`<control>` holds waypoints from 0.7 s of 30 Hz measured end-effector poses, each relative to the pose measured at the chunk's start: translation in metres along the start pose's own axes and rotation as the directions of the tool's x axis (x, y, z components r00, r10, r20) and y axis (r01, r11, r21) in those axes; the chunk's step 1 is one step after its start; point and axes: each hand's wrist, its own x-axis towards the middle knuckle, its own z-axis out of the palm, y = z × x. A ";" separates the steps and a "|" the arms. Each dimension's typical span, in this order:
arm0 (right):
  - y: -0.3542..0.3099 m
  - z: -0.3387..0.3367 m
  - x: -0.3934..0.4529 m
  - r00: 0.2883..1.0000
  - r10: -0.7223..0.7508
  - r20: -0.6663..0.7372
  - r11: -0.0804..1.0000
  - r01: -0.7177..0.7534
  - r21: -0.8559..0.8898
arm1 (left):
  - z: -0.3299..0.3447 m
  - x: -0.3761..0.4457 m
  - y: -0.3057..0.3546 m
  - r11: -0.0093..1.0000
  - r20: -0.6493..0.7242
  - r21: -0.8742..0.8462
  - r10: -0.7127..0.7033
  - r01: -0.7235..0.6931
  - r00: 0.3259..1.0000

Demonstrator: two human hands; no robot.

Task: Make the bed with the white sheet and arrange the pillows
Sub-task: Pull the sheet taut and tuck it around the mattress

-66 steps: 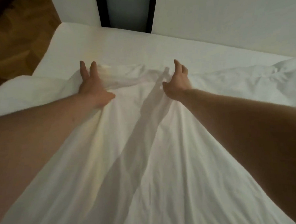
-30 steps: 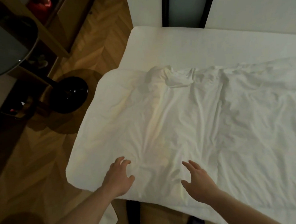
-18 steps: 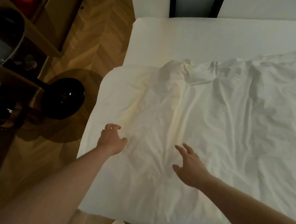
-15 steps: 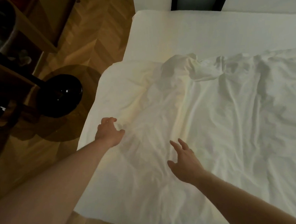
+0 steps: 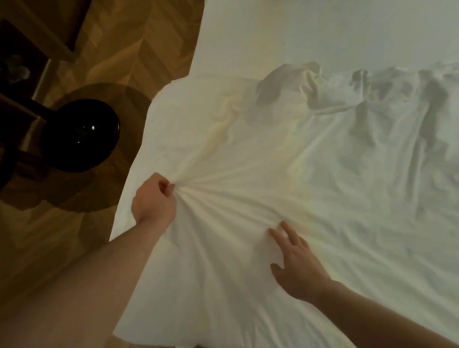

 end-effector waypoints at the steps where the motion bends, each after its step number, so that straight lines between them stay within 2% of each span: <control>1: 0.000 -0.003 0.001 1.000 0.002 -0.005 1.000 -0.002 0.001 | -0.001 -0.003 -0.008 1.000 0.062 0.011 -0.005 0.004 0.998; 3: -0.001 -0.007 0.004 1.000 0.013 -0.007 1.000 -0.013 0.001 | 0.000 -0.009 -0.027 0.997 0.266 -0.024 -0.063 0.072 0.962; 4: -0.001 -0.009 0.005 1.000 0.020 0.003 1.000 -0.020 -0.003 | -0.003 -0.013 -0.038 0.987 0.326 -0.066 -0.119 0.148 0.938; 6: -0.002 -0.007 0.005 0.999 0.026 0.038 1.000 -0.025 -0.018 | -0.011 -0.026 -0.066 0.944 0.316 -0.096 -0.272 0.316 0.909; 9: 0.001 0.009 0.002 0.995 0.038 0.093 0.999 -0.035 -0.035 | -0.021 -0.073 -0.110 0.843 0.194 0.063 -0.535 0.533 0.822; 11: 0.006 0.025 -0.003 0.983 0.114 0.143 0.993 -0.111 -0.027 | -0.010 -0.116 -0.140 0.717 0.189 0.062 -0.691 0.694 0.698; 13: 0.012 0.041 -0.012 0.970 0.161 0.185 0.985 -0.146 -0.090 | 0.008 -0.160 -0.167 0.496 0.276 -0.047 -0.828 0.867 0.488; 14: 0.014 0.049 -0.016 0.968 0.164 0.190 0.982 -0.142 -0.129 | 0.016 -0.180 -0.173 0.361 0.351 -0.113 -0.857 0.926 0.377; 15: 0.016 0.056 -0.021 0.969 0.161 0.190 0.979 -0.132 -0.155 | 0.023 -0.198 -0.174 0.237 0.450 -0.181 -0.843 0.954 0.295; 16: 0.018 0.062 -0.025 0.971 0.151 0.187 0.978 -0.119 -0.171 | 0.027 -0.212 -0.168 0.139 0.539 -0.241 -0.804 0.961 0.252; 17: 0.020 0.068 -0.029 0.972 0.142 0.186 0.977 -0.107 -0.185 | 0.029 -0.218 -0.161 0.070 0.602 -0.324 -0.754 0.943 0.263; 18: 0.022 0.074 -0.032 0.974 0.133 0.186 0.975 -0.095 -0.200 | 0.030 -0.220 -0.156 0.067 0.610 -0.405 -0.723 0.912 0.324; 20: 0.029 0.082 -0.041 0.972 0.124 0.197 0.968 -0.075 -0.239 | 0.033 -0.217 -0.154 0.122 0.561 -0.523 -0.696 0.844 0.448; 21: 0.032 0.083 -0.046 0.970 0.121 0.211 0.965 -0.065 -0.254 | 0.032 -0.214 -0.157 0.126 0.531 -0.578 -0.693 0.806 0.488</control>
